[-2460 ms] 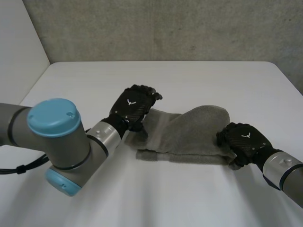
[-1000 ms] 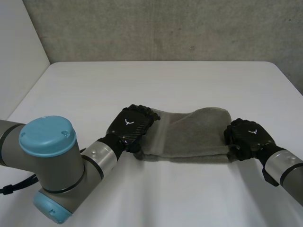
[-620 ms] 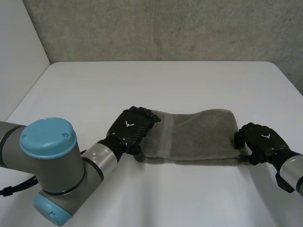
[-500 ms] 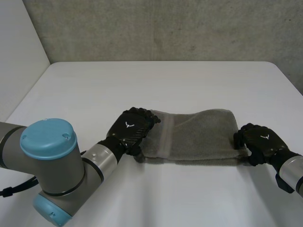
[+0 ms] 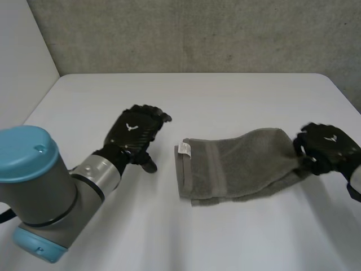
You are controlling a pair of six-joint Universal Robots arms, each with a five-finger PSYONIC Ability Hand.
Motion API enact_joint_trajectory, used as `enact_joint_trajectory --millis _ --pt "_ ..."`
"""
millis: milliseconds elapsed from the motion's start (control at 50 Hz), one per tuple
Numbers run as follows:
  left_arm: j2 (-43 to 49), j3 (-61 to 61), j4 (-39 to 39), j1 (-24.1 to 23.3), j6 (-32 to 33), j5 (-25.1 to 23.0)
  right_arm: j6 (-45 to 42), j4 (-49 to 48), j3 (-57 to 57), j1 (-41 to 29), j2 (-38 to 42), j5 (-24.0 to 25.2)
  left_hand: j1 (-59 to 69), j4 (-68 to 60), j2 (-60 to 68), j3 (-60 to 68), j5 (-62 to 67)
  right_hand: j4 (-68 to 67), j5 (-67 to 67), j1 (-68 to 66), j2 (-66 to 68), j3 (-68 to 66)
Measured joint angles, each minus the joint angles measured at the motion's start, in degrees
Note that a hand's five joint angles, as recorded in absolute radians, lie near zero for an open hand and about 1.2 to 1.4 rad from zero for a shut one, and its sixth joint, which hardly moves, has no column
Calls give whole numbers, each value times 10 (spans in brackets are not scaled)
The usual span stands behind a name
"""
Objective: Fold the towel.
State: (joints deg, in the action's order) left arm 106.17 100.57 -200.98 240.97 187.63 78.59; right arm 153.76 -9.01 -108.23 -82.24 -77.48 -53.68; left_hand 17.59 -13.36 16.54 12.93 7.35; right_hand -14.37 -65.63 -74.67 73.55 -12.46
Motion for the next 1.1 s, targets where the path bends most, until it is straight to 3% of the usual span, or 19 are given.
enact_joint_trajectory --millis 140,180,300,440,560,640,680,900,1100 --pt "-18 4 -3 18 -2 1 18 49 93 -160 -5 -27 0 0 0 0 0 0 -3 0 6 0" --pt "-19 4 -4 22 -7 3 34 47 125 -243 7 -55 0 0 0 0 0 0 -3 0 11 0" --pt "-17 4 -6 27 -25 10 51 27 166 -382 70 -101 0 0 0 0 -1 0 -3 0 11 0" --pt "-16 3 -7 27 -34 12 56 -6 187 -462 150 -137 0 0 0 0 -1 0 30 36 -25 0" --pt "-16 0 -7 26 -35 13 73 -20 190 -469 166 -166 0 0 0 0 -1 0 354 343 -325 0" --pt "-14 -7 -8 23 -36 13 109 -18 174 -445 126 -172 0 0 0 0 -1 0 577 531 -514 0" --pt "-12 -14 -9 21 -38 13 128 -17 163 -428 102 -171 0 0 0 0 -1 0 620 583 -570 0" --pt "33 -93 -9 -18 -113 17 220 15 97 -320 -10 -171 0 0 0 0 -1 0 620 603 -591 0" --pt "130 -165 19 -76 -158 37 233 57 110 -272 33 -166 0 0 0 0 -1 0 620 603 -592 0"
